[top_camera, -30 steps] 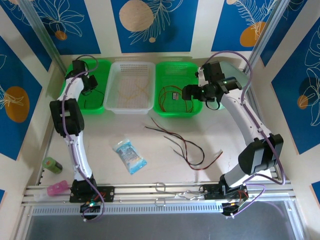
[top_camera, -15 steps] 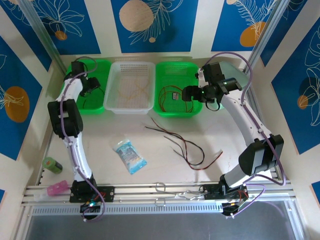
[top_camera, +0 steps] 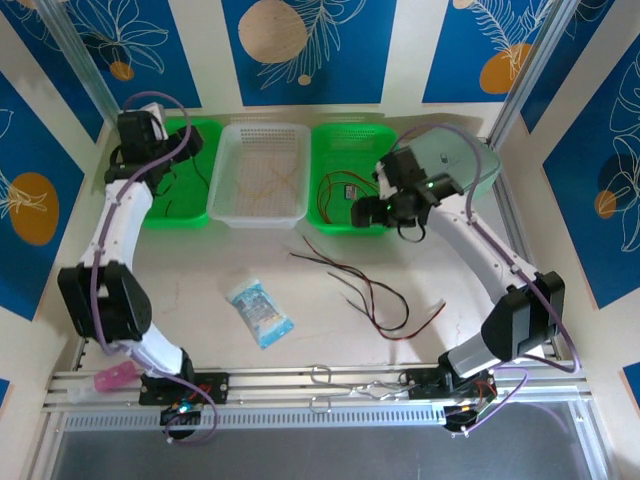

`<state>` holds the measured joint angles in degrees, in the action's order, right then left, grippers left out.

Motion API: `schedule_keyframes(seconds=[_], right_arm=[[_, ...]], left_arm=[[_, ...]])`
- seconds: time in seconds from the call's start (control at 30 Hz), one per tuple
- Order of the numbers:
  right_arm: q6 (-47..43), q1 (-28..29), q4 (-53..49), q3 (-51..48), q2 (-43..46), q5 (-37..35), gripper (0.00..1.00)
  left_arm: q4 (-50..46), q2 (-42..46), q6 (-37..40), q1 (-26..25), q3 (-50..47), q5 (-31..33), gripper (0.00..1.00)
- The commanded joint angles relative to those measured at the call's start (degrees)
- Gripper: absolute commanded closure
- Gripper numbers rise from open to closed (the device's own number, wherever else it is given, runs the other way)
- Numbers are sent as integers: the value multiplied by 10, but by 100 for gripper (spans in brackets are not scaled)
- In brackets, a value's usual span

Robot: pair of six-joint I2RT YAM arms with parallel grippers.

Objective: Untangle the cables

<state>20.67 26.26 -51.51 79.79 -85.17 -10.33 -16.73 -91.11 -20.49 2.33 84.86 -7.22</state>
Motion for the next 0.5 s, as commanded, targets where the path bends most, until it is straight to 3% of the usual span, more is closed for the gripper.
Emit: schedule_keyframes(seconds=[0.0,0.23,0.47], right_arm=[[50,40,-5,-51,37,-27,17],[146,103,-3,-145,46,-37,26],[189,129,20,-213,16,-32,42]], left_arm=[[-12,69,24,-44,-71,-33,23],[13,204,-15,-151,-236,31,24],[19,237,-53,-220,-304,51,25]])
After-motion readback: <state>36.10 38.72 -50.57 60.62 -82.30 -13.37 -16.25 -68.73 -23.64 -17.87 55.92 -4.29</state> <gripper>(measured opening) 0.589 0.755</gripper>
